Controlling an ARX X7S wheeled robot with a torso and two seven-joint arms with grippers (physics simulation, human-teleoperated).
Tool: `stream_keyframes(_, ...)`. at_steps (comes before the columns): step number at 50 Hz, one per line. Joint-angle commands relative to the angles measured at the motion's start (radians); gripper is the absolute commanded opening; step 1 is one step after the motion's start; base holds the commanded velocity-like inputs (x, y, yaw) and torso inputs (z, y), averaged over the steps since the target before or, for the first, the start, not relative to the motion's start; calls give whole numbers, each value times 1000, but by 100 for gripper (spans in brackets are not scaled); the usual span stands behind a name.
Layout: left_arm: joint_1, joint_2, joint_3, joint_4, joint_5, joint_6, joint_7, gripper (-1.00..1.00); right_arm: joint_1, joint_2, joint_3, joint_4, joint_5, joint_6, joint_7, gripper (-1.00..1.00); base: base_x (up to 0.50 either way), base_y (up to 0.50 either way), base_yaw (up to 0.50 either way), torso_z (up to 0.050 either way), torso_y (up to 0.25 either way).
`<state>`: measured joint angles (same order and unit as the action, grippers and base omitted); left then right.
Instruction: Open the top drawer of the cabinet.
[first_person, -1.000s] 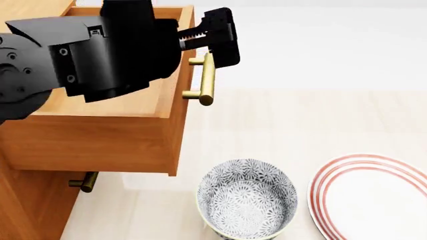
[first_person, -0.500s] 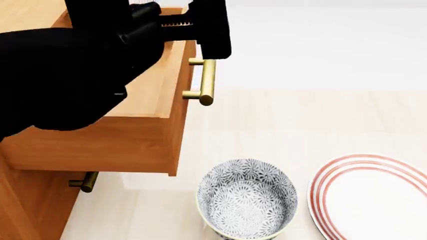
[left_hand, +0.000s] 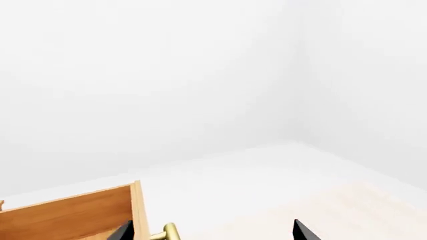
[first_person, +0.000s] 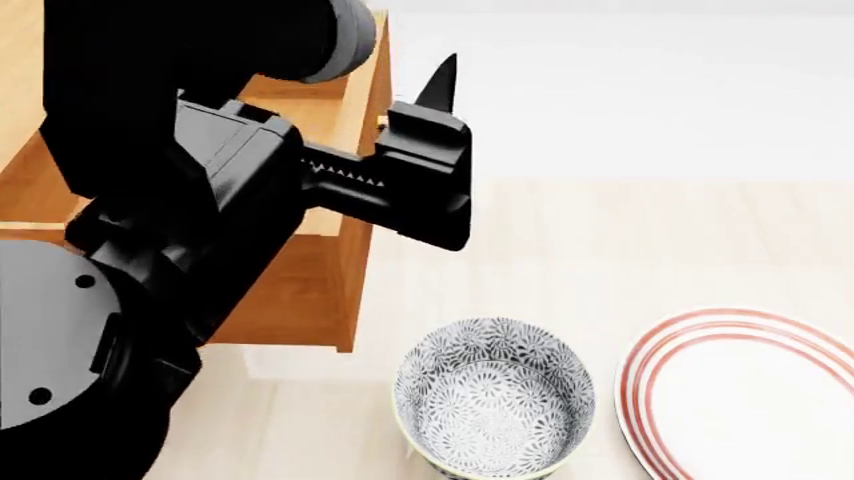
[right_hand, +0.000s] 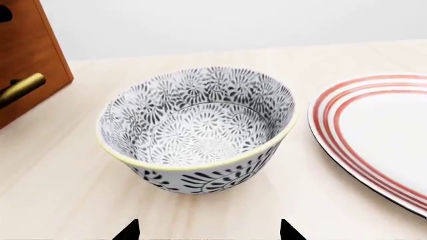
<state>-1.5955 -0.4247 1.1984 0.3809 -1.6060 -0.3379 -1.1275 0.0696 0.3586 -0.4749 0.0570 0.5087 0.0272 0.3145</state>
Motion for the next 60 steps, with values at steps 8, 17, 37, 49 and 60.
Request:
stream_keyframes(8,58,-38,54,219,245,-11,-91,100,5,-21,18,22,-15,-14,-24,100,0,0,0,0,0)
stream_keyframes(17,100,-64,154,279,475,-66,-134,100,15,-23,24,28,-10,-15,-20,100,0,0,0,0,0)
stream_keyframes(37,257,-146,323,296,871,-51,-184,100,9,-15,25,-1,-4,-8,-4,100,0,0,0,0,0)
stream_keyframes(49,351,-195,431,274,1133,-12,-233,100,4,-18,19,9,-7,-20,-8,100,0,0,0,0,0)
stream_keyframes(60,439,-250,507,197,1301,39,-282,100,5,-18,25,13,-3,-39,-11,100,0,0,0,0,0)
